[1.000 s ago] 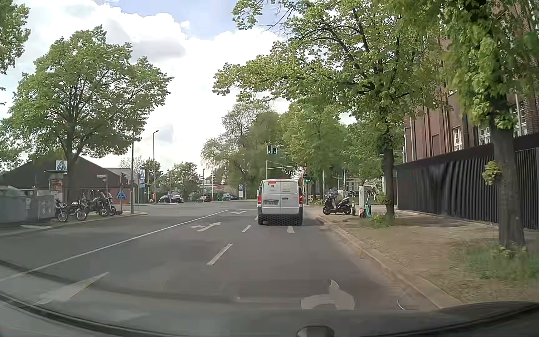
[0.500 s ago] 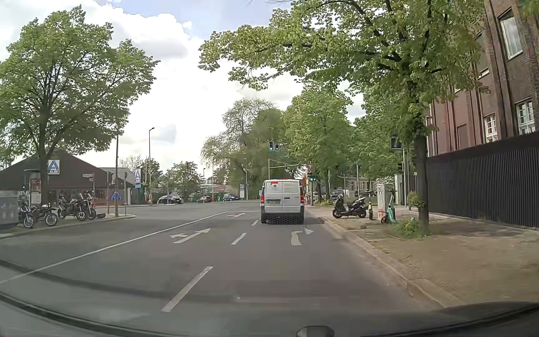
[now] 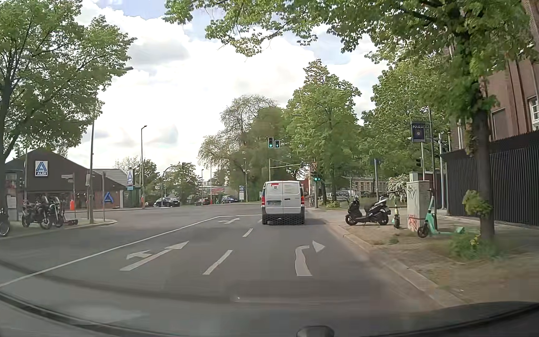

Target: Follow the waypoints while adhering to traffic rules and regulations

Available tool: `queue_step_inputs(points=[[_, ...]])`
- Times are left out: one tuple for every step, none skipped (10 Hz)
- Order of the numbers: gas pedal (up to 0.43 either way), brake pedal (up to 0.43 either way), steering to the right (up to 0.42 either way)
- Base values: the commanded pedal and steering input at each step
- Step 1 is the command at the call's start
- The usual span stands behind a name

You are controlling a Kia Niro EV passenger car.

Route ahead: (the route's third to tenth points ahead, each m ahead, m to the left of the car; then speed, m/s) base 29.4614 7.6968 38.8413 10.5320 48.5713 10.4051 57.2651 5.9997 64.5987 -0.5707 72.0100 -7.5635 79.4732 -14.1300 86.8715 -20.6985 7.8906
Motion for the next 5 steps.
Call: queue_step_inputs(points=[[0.26,0.018,-0.01],[0.26,0.018,-0.009],[0.248,0.018,-0.008],[0.248,0.018,-0.008],[0.228,0.018,-0.007]])
